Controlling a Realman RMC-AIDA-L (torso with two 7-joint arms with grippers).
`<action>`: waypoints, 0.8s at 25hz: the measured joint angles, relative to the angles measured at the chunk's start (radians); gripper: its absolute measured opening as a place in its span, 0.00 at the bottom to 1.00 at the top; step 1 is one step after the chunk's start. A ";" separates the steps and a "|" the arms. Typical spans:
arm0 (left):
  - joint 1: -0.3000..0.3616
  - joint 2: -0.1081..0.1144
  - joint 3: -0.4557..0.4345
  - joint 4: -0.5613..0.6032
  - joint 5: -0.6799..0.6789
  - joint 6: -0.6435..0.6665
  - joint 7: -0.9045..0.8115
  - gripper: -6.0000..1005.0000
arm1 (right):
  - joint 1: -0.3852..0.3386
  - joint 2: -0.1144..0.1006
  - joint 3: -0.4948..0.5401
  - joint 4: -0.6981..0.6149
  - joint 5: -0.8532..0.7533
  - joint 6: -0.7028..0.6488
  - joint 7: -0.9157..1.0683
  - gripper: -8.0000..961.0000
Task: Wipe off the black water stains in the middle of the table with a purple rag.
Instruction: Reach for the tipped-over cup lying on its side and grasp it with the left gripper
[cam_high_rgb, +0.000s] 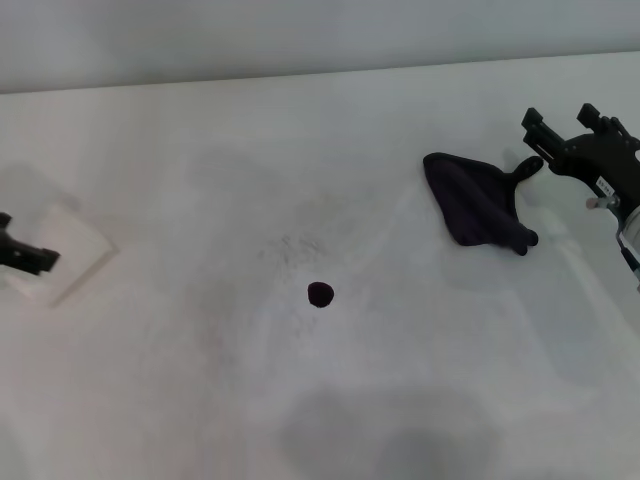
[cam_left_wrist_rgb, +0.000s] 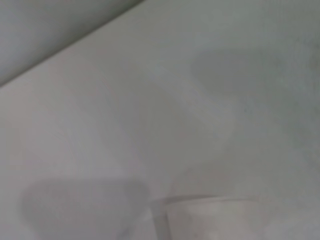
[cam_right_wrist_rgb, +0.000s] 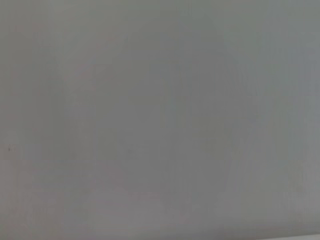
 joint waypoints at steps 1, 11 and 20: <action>0.000 -0.003 0.006 -0.006 0.003 0.011 0.000 0.88 | 0.000 0.000 0.000 -0.001 0.000 0.000 0.003 0.88; -0.001 -0.013 0.042 -0.071 0.028 0.127 -0.004 0.88 | -0.001 0.000 0.000 -0.004 0.002 0.002 0.007 0.87; -0.009 -0.025 0.043 -0.150 0.023 0.219 0.023 0.88 | 0.001 0.000 0.001 -0.010 0.007 0.002 0.007 0.87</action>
